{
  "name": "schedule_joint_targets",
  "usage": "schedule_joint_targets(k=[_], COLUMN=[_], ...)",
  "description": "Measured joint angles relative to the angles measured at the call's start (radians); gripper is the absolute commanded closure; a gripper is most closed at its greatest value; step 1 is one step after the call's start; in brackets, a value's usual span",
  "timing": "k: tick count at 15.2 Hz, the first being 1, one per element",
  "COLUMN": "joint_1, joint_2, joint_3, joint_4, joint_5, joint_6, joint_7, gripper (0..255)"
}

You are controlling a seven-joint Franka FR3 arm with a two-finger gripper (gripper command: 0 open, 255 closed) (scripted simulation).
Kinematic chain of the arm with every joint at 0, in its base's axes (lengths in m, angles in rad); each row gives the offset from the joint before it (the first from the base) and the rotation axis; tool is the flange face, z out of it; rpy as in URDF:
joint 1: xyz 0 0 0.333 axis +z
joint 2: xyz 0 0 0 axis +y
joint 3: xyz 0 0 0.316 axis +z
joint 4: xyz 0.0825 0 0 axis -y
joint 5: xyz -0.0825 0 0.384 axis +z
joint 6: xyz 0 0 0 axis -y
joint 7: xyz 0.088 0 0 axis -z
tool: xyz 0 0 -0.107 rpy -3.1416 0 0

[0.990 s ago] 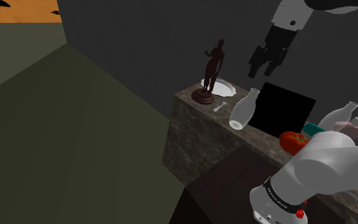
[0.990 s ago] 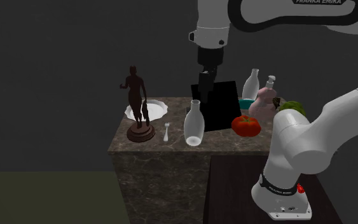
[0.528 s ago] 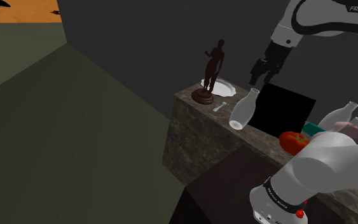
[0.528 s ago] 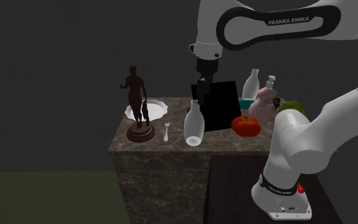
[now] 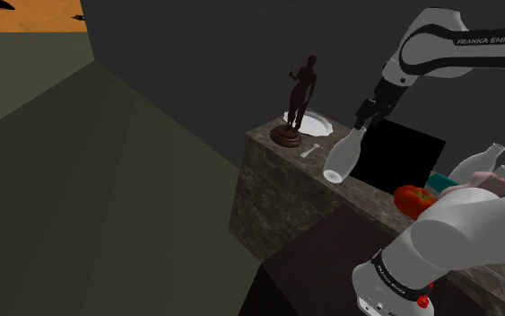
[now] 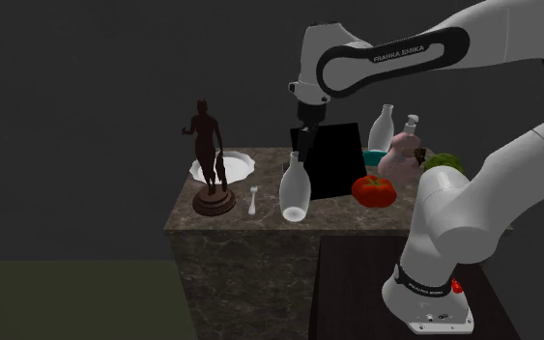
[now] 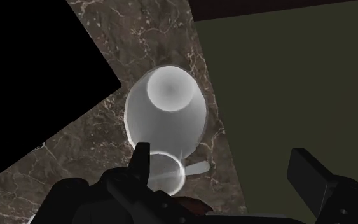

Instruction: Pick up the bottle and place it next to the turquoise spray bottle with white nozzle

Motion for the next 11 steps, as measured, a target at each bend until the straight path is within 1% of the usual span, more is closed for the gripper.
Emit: schedule_joint_targets(k=[3,4,11], joint_1=[-0.002,-0.003,0.001], joint_2=[0.075,0.089,0.143], joint_3=[-0.067,-0.079,-0.113], joint_4=[0.017,0.014,-0.043], joint_5=[-0.009,-0.011,-0.015], joint_6=[0.076,0.096,0.209], joint_7=[-0.062,-0.072,-0.087], gripper=[0,0,0])
